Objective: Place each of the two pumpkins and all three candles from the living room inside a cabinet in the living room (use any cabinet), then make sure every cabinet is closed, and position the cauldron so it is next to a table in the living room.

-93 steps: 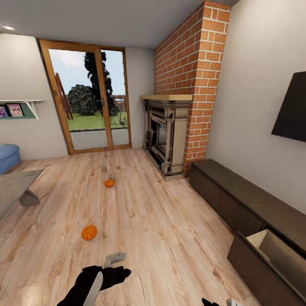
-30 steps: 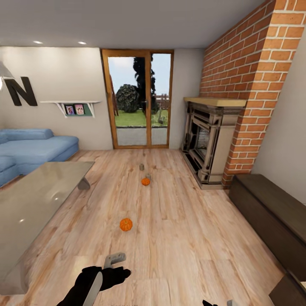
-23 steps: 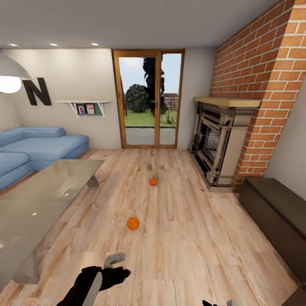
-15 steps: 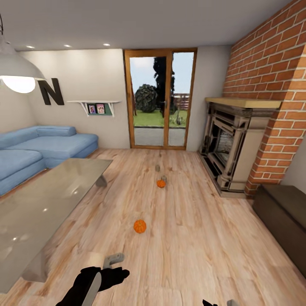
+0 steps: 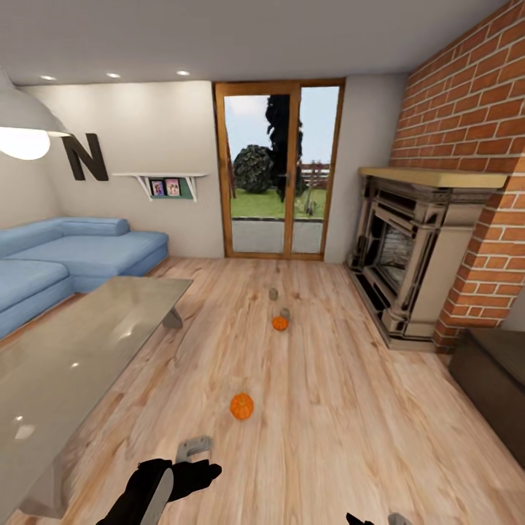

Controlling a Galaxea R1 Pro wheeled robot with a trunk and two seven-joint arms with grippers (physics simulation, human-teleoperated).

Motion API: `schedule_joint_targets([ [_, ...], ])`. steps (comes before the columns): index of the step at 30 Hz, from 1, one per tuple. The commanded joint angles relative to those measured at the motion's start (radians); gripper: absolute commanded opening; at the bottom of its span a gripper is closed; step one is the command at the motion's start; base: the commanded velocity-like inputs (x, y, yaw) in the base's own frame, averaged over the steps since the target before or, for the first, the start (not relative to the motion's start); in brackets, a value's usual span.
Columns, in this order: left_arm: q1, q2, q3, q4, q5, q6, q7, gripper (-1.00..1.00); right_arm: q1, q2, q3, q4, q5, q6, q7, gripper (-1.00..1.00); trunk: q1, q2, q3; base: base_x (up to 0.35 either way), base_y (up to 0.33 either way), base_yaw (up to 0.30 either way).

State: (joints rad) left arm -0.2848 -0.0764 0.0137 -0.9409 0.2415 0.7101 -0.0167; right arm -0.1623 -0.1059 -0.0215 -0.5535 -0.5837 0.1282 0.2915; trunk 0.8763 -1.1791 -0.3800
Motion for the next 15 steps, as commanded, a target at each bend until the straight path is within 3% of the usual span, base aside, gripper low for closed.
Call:
schedule_joint_targets([
  [1, 0.000, 0.000, 0.002, -0.001, 0.001, 0.005, -0.002, 1.00, 0.000, 0.000, -0.002, -0.001, -0.010, 0.006, 0.001, 1.00, 0.001, -0.001, -0.001, 0.336, 0.140, 0.000],
  [8, 0.000, 0.000, 0.003, 0.003, 0.001, 0.005, -0.002, 1.00, 0.000, 0.000, -0.002, 0.000, -0.012, 0.004, -0.005, 1.00, 0.001, -0.001, -0.001, 0.336, 0.128, 0.000],
  [15, 0.000, -0.001, 0.016, 0.024, 0.003, 0.005, -0.003, 1.00, 0.000, -0.001, -0.004, -0.009, -0.015, 0.002, 0.003, 1.00, 0.001, -0.001, -0.001, 0.335, 0.022, 0.000],
])
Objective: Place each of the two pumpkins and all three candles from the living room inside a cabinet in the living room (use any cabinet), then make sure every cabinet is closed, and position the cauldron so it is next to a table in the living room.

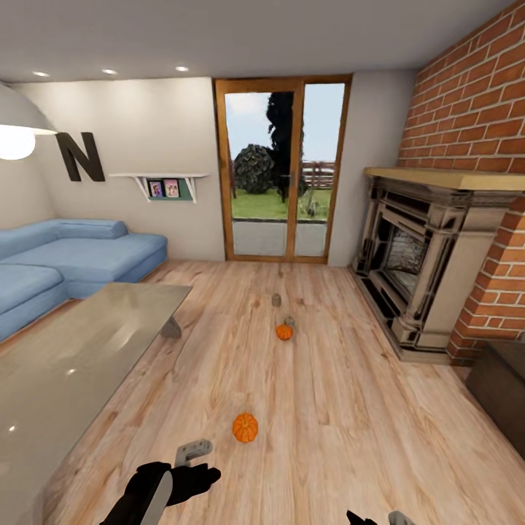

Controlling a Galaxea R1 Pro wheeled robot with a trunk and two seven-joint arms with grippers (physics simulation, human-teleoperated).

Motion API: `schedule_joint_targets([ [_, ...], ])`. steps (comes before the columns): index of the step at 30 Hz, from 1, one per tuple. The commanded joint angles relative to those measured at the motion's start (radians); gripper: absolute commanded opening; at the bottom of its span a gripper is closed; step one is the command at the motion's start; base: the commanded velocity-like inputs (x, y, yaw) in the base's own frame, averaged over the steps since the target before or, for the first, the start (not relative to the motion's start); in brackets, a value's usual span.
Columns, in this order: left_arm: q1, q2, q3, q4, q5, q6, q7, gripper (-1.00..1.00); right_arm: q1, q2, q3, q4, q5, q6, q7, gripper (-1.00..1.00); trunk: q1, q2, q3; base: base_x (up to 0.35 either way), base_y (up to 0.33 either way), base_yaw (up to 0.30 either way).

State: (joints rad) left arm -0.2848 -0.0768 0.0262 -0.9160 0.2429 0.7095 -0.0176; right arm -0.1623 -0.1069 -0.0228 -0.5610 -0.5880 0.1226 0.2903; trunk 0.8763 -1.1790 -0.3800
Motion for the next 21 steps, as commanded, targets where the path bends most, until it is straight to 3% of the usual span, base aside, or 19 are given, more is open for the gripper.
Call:
schedule_joint_targets([
  [1, -0.001, -0.001, 0.014, 0.004, 0.002, 0.005, -0.003, 1.00, 0.000, -0.002, -0.003, -0.004, -0.013, 0.009, 0.008, 1.00, 0.001, -0.001, -0.001, 0.332, 0.003, 0.000],
  [6, -0.001, -0.001, 0.062, 0.015, 0.002, 0.005, -0.041, 1.00, 0.000, -0.003, -0.012, -0.080, -0.024, 0.060, 0.080, 1.00, 0.001, -0.001, -0.001, 0.313, 0.001, 0.000],
  [9, -0.001, 0.002, 0.072, 0.016, 0.003, 0.005, -0.092, 1.00, 0.000, -0.007, -0.016, -0.233, -0.051, 0.189, 0.102, 1.00, 0.001, -0.001, -0.001, 0.304, 0.000, 0.000],
  [11, -0.001, 0.009, 0.075, 0.018, 0.018, 0.005, -0.132, 1.00, 0.000, -0.016, -0.034, -0.397, -0.107, 0.306, 0.108, 1.00, 0.001, -0.001, -0.001, 0.312, 0.000, 0.000],
  [14, -0.001, 0.020, 0.080, 0.041, 0.072, -0.001, -0.160, 1.00, 0.000, -0.023, -0.132, -0.641, -0.206, 0.429, 0.107, 1.00, 0.001, -0.001, -0.001, 0.320, 0.000, 0.000],
  [16, -0.002, 0.044, 0.097, 0.060, 0.142, -0.020, -0.174, 1.00, 0.002, -0.026, -0.212, -0.765, -0.244, 0.500, 0.109, 1.00, 0.001, -0.001, -0.001, 0.329, 0.000, 0.000],
  [19, -0.006, 0.077, 0.107, 0.089, 0.228, -0.032, -0.188, 1.00, 0.004, -0.026, -0.270, -0.836, -0.257, 0.583, 0.115, 1.00, 0.001, -0.001, -0.001, 0.334, 0.000, 0.000],
  [21, -0.010, 0.102, 0.111, 0.116, 0.261, -0.035, -0.191, 1.00, 0.004, -0.026, -0.280, -0.858, -0.259, 0.605, 0.117, 1.00, 0.001, -0.001, -0.001, 0.336, 0.000, 0.000],
])
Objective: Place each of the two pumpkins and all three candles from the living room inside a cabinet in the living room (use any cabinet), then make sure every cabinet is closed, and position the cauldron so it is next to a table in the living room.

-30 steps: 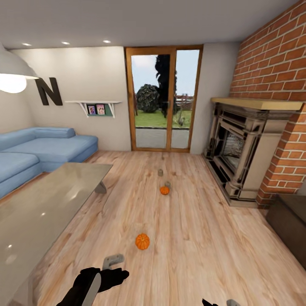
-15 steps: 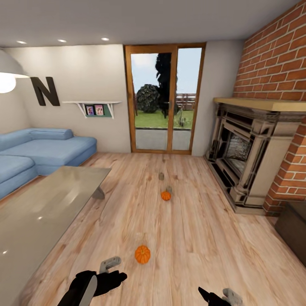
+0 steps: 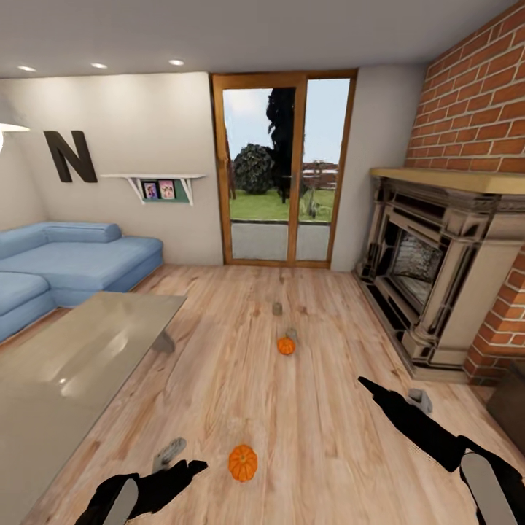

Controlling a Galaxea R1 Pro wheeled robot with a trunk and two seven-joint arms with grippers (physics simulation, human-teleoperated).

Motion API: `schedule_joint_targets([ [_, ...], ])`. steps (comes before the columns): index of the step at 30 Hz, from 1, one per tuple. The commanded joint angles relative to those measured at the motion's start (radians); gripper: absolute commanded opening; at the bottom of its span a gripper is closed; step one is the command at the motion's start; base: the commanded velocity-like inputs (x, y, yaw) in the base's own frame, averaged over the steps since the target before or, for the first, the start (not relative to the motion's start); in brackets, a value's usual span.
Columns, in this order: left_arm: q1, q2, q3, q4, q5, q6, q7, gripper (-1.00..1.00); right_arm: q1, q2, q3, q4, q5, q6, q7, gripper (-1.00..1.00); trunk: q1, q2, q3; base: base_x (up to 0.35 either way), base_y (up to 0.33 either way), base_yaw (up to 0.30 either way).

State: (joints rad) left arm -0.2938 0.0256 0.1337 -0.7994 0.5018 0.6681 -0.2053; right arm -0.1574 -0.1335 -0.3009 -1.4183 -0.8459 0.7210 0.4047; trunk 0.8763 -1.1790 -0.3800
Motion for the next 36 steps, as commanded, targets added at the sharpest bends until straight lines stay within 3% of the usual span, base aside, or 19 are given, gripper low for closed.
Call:
schedule_joint_targets([
  [1, -0.002, 0.017, 0.006, 0.021, 0.028, 0.005, -0.005, 1.00, -0.001, 0.000, -0.005, -0.010, -0.002, 0.016, 0.003, 1.00, 0.001, -0.001, -0.001, 0.336, 0.000, 0.000],
  [4, -0.005, 0.040, 0.007, 0.052, 0.076, 0.003, -0.007, 1.00, -0.001, 0.002, -0.006, -0.019, 0.002, 0.027, 0.003, 1.00, 0.001, -0.001, -0.001, 0.337, 0.002, 0.000],
  [9, -0.005, 0.055, 0.008, 0.067, 0.096, 0.004, -0.042, 1.00, -0.001, 0.002, -0.008, -0.021, -0.002, 0.032, 0.003, 1.00, 0.001, -0.001, -0.001, 0.338, 0.069, 0.000],
  [13, -0.007, 0.067, 0.007, 0.097, 0.092, 0.004, -0.176, 1.00, -0.001, 0.003, -0.007, -0.021, -0.005, 0.033, 0.003, 1.00, 0.001, -0.001, -0.001, 0.338, 0.068, 0.000],
  [15, -0.007, 0.072, 0.007, 0.115, 0.091, 0.004, -0.209, 1.00, -0.001, 0.002, -0.007, -0.021, -0.005, 0.034, 0.003, 1.00, 0.001, -0.001, -0.001, 0.339, 0.017, 0.000],
  [22, -0.007, 0.076, 0.008, 0.127, 0.100, 0.006, -0.242, 1.00, -0.001, 0.002, -0.008, -0.015, -0.005, 0.035, 0.003, 1.00, 0.001, -0.001, -0.001, 0.284, -0.001, 0.000],
  [28, -0.005, 0.090, 0.008, 0.127, 0.091, 0.005, -0.372, 1.00, -0.001, 0.002, -0.008, -0.013, -0.005, 0.034, 0.002, 1.00, 0.001, -0.001, -0.001, 0.037, -0.002, 0.000],
  [36, -0.005, 0.105, 0.010, 0.128, 0.097, 0.005, -0.396, 1.00, -0.001, 0.001, -0.007, -0.013, -0.006, 0.034, 0.003, 1.00, 0.020, -0.036, -0.017, 0.001, 0.000, 0.000],
])
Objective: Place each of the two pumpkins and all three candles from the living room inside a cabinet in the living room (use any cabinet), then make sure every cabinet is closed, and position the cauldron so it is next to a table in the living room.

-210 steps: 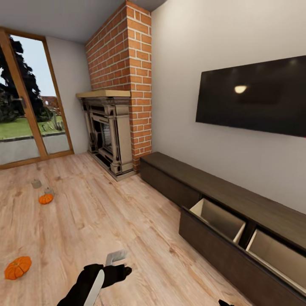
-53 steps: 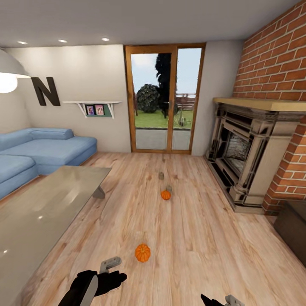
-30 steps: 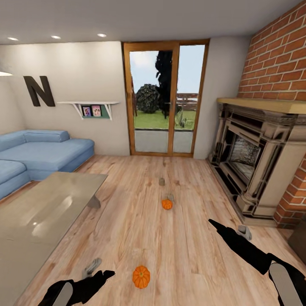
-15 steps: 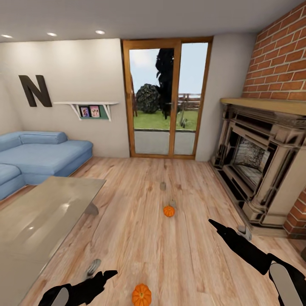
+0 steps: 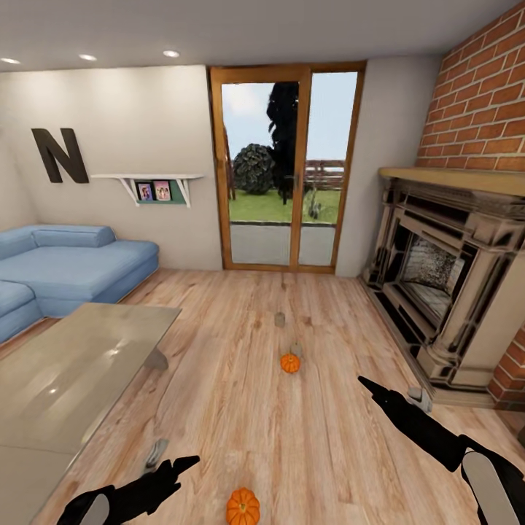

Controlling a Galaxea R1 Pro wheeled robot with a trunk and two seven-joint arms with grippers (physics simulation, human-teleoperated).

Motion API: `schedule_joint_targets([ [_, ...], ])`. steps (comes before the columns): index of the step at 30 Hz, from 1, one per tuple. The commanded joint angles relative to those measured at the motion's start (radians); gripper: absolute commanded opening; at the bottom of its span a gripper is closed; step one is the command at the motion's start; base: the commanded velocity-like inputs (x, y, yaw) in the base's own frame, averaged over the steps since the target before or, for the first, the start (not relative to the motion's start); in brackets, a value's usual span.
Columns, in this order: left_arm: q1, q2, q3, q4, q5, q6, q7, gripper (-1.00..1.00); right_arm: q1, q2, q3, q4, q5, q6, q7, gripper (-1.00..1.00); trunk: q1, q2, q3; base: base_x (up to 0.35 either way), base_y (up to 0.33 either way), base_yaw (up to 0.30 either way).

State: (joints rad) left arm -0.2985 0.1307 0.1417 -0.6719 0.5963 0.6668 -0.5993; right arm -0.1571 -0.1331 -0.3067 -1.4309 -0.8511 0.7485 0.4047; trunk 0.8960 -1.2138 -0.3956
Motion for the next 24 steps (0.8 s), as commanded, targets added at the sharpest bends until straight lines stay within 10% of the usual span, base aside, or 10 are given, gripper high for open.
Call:
schedule_joint_targets([
  [1, -0.001, 0.000, 0.002, 0.000, 0.003, 0.007, -0.002, 1.00, -0.001, 0.000, -0.002, -0.001, -0.001, 0.006, 0.003, 1.00, 0.004, -0.008, -0.004, 0.000, 0.000, 0.000],
  [24, -0.006, -0.001, 0.000, 0.071, -0.004, 0.003, 0.012, 1.00, -0.001, 0.000, -0.002, 0.005, -0.002, 0.012, 0.003, 1.00, 0.092, -0.169, -0.076, 0.000, 0.000, 0.000],
])
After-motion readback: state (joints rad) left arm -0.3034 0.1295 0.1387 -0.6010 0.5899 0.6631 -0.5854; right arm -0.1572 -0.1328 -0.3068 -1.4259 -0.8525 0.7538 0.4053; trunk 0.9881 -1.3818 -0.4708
